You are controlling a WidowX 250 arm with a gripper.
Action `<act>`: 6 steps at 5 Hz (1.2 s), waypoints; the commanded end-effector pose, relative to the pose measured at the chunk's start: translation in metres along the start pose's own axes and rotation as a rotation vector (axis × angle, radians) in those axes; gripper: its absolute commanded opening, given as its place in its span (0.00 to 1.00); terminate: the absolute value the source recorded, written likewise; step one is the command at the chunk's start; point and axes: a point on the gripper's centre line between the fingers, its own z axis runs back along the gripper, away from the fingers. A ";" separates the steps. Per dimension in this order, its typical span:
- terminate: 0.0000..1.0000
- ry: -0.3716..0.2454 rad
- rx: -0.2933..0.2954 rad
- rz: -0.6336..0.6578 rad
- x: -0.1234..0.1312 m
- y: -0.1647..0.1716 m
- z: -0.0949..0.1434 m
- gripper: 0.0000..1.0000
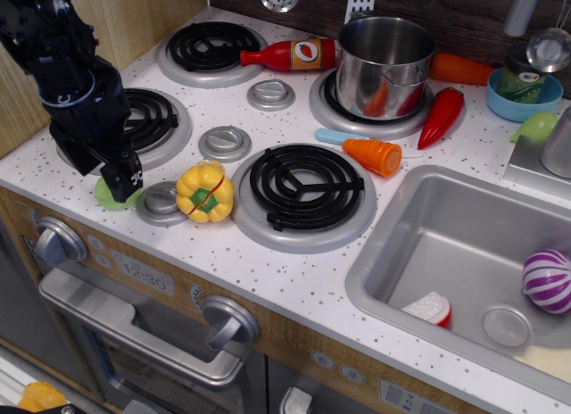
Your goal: Put broccoli in pot or pan
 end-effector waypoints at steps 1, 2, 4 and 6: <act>0.00 -0.002 -0.042 0.045 0.005 0.010 0.002 1.00; 0.00 -0.008 -0.117 0.087 0.006 0.009 -0.009 1.00; 0.00 -0.029 -0.064 0.165 0.009 -0.004 -0.003 0.00; 0.00 -0.072 0.114 0.107 0.027 -0.025 0.083 0.00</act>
